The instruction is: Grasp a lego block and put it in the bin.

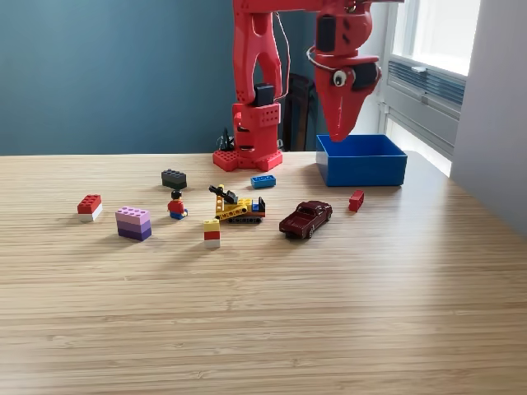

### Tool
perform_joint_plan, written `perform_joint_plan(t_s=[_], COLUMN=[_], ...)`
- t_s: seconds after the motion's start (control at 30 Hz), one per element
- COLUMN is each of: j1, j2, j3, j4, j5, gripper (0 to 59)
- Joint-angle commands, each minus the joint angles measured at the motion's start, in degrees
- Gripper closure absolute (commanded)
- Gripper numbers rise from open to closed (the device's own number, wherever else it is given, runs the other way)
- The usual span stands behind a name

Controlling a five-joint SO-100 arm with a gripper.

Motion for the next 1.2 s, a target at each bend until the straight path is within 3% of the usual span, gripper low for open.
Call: perform_joint_plan(t_s=[0.03, 1.2], j1=[5.54, 17.14], j2=[3.08, 3.08], j3=[-1.58, -1.58], j4=[0.97, -1.76], j5=[-0.53, -3.96], gripper=[58.5, 58.5])
